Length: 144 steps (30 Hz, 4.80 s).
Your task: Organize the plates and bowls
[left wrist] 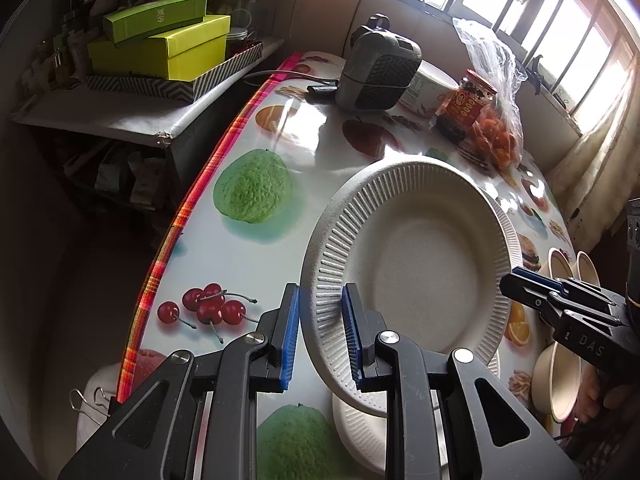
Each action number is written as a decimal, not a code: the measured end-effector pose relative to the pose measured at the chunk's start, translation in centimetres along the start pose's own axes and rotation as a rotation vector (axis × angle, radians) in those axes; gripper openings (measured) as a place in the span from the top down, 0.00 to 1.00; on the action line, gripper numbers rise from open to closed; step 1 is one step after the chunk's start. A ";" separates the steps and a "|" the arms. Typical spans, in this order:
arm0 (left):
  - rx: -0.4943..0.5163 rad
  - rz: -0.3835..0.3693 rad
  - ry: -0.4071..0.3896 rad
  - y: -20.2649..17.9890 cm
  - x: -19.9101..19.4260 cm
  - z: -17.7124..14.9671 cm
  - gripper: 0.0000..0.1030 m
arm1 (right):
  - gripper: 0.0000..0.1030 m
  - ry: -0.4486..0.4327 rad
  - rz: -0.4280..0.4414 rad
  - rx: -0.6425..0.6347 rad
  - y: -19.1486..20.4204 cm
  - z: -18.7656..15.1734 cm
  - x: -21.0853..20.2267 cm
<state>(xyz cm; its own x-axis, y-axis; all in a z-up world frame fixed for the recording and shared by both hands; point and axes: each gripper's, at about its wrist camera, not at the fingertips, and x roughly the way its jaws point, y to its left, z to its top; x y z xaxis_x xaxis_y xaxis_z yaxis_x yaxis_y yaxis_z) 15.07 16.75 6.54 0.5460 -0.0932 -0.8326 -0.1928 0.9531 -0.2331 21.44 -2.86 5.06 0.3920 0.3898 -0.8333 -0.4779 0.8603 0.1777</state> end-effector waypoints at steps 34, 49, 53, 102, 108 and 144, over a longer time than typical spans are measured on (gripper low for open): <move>0.059 -0.006 0.100 -2.7 0.8 -5.0 0.78 | 0.80 0.082 -0.015 0.041 -1.5 -6.7 -1.4; 0.062 0.011 0.120 -2.8 1.3 -5.6 0.78 | 0.80 0.103 -0.040 0.027 -1.2 -7.3 -0.3; 0.060 0.016 0.129 -2.8 1.6 -5.6 0.78 | 0.80 0.107 -0.051 0.019 -1.0 -7.5 0.0; 0.115 0.048 0.022 -5.2 0.3 -1.7 0.71 | 0.45 -0.025 -0.083 -0.020 -3.5 -4.2 -3.6; 0.124 0.024 0.028 -6.7 1.6 0.0 0.67 | 0.41 -0.046 -0.113 -0.030 -6.3 -2.1 -4.1; 0.071 -0.023 0.110 -10.7 9.3 5.8 0.68 | 0.59 0.097 -0.044 0.094 -16.6 4.5 3.3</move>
<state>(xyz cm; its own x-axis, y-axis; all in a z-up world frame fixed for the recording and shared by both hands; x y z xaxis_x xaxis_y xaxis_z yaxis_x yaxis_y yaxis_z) 26.95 7.30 4.16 0.4557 -0.1422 -0.8787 -0.1209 0.9681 -0.2194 34.23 -14.40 1.73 0.3308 0.3209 -0.8874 -0.3845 0.9046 0.1838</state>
